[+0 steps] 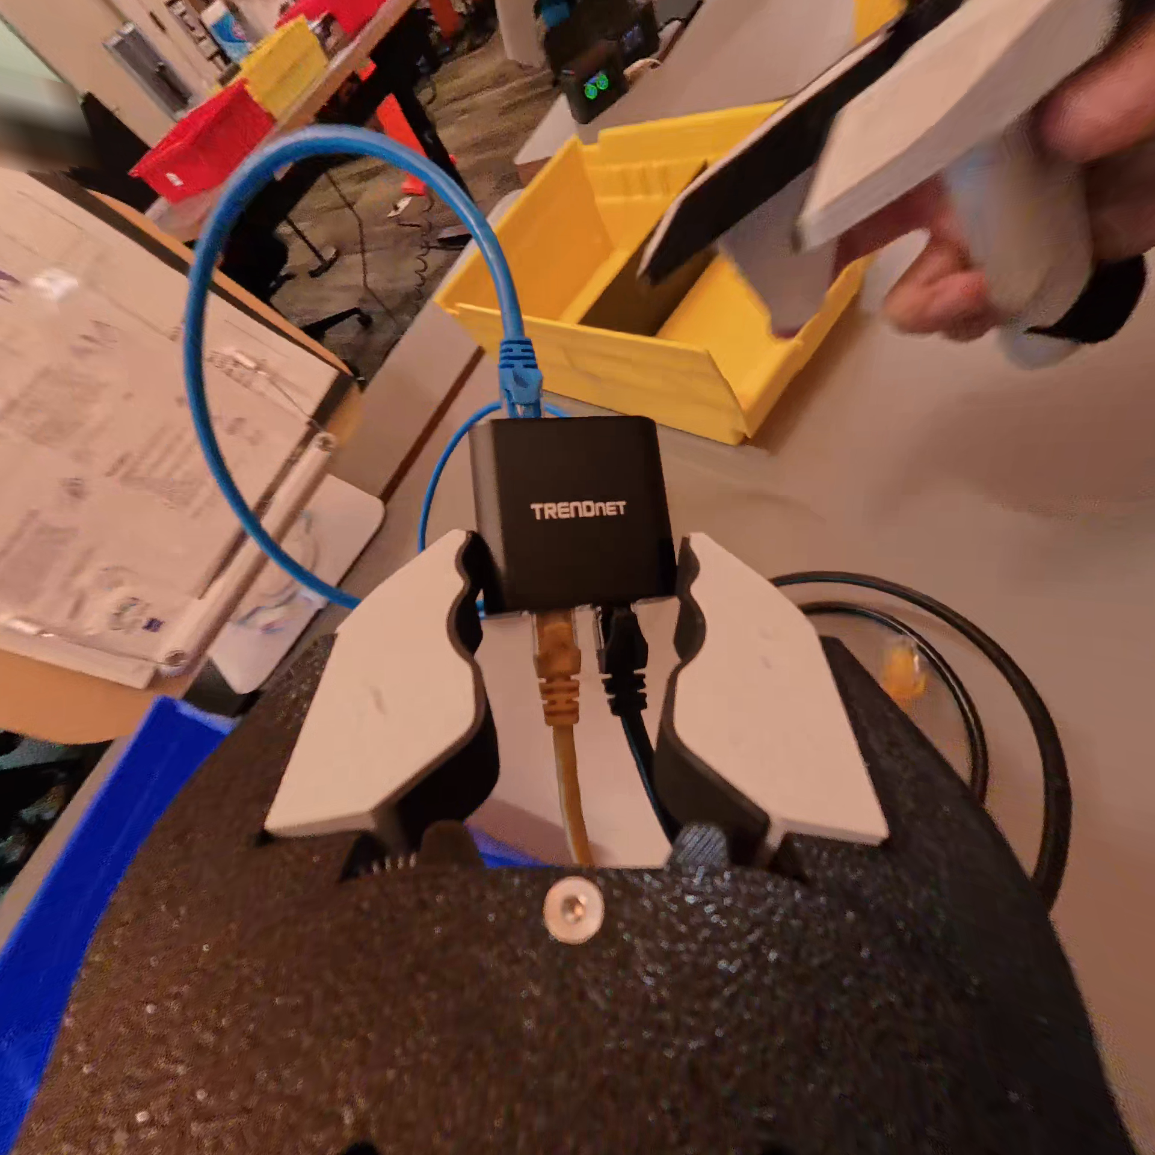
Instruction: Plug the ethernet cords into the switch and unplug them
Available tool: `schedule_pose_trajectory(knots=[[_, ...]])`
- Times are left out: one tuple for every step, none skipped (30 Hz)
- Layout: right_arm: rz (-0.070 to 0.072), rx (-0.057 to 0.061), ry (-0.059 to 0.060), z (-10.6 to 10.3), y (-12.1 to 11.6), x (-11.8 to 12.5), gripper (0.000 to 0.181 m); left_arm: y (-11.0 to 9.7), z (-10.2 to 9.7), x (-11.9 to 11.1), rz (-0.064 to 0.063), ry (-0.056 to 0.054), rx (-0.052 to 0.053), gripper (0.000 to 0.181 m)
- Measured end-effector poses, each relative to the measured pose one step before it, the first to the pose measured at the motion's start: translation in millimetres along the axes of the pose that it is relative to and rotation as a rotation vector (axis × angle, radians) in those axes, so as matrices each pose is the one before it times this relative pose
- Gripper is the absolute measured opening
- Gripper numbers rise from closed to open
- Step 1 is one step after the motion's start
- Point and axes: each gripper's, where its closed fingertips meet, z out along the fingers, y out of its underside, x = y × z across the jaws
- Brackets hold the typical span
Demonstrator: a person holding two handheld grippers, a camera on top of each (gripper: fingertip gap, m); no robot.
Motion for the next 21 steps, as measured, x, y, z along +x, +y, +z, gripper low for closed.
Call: schedule_pose_trajectory(knots=[[0.0664, -0.0296, -0.0209, 9.96, 13.74, 4.47, 0.064, 6.76, 3.23, 6.70, 0.0100, 0.0167, 0.0034, 0.060], [0.0609, -0.0323, -0.0251, 9.61, 13.22, 4.22, 0.064, 5.05, 2.13, 6.69, 0.0240, 0.0131, 0.0030, 0.060], [0.0528, -0.0314, -0.0310, 8.98, 12.08, 3.24, 0.063, 3.16, 1.35, 5.82, 0.0301, 0.0049, 0.0062, 0.060], [0.0412, -0.0181, -0.0521, 8.16, 9.05, -0.68, 0.059, 2.04, 0.98, 6.14, 0.0283, 0.0085, 0.0055, 0.060], [0.0343, -0.0018, -0.0769, 6.31, 5.27, -5.25, 0.044, 0.89, 0.82, 5.88, 0.0233, 0.0097, 0.0086, 0.060], [0.0409, 0.0282, -0.0314, 3.59, 0.05, 0.55, 0.031, 0.40, 0.65, 3.71, 0.0168, -0.0004, 0.0114, 0.060], [0.0219, 0.0254, -0.0217, 1.17, -0.21, 1.67, 0.025, 0.90, -0.34, 0.62, 0.0130, -0.0123, 0.0107, 0.060], [0.0266, -0.0160, -0.0272, 1.20, 3.49, 0.18, 0.024, 1.52, -1.17, 0.38, 0.0159, -0.0053, 0.0092, 0.060], [0.0153, -0.0273, -0.0199, 0.53, 3.56, 0.04, 0.024, 1.48, -1.44, 1.64, 0.0189, 0.0057, 0.0120, 0.059], [0.0014, -0.0126, -0.0072, 0.42, 1.79, -0.18, 0.024, 0.52, -1.00, 1.51, 0.0205, 0.0009, 0.0219, 0.060], [0.0001, 0.0033, 0.0041, 0.58, 0.39, 0.36, 0.023, -0.05, -0.74, 0.46, 0.0249, -0.0107, 0.0304, 0.060], [0.0126, 0.0131, 0.0059, 0.82, -0.81, 0.82, 0.023, -0.63, -1.35, -1.23, 0.0294, -0.0275, 0.0370, 0.060], [0.0316, 0.0277, -0.0028, 0.71, -2.28, 0.77, 0.023, -1.56, -2.08, -2.95, 0.0269, -0.0441, 0.0373, 0.060], [0.0503, 0.0371, -0.0152, 0.31, -2.94, 0.09, 0.023, -1.83, -2.25, -3.99, 0.0138, -0.0508, 0.0331, 0.060], [0.0600, 0.0326, -0.0324, -0.31, -2.43, -1.13, 0.023, -1.72, -2.26, -1.71, -0.0020, -0.0291, 0.0299, 0.060], [0.0701, 0.0336, -0.0311, -0.67, -2.60, -0.39, 0.024, -0.84, -2.09, -0.28, -0.0151, -0.0126, 0.0242, 0.057], [0.0657, 0.0286, -0.0170, -0.82, -2.03, 1.73, 0.024, 1.20, -1.87, -1.81, -0.0253, -0.0164, 0.0111, 0.059], [0.0432, 0.0082, -0.0033, -0.24, 0.96, 3.22, 0.024, 1.77, -1.21, 0.26, -0.0415, 0.0042, 0.0101, 0.061], [0.0199, -0.0097, -0.0001, 0.60, 3.50, 3.50, 0.024, 1.27, -1.19, 3.96, -0.0540, 0.0373, 0.0124, 0.056], [0.0207, 0.0045, -0.0020, 1.25, 2.26, 2.69, 0.024, 0.42, -1.26, 1.83, -0.0561, 0.0252, 0.0205, 0.056], [0.0300, 0.0323, -0.0070, 1.55, -0.45, 1.48, 0.023, 0.51, -1.21, -0.90, -0.0434, 0.0021, 0.0203, 0.056]])
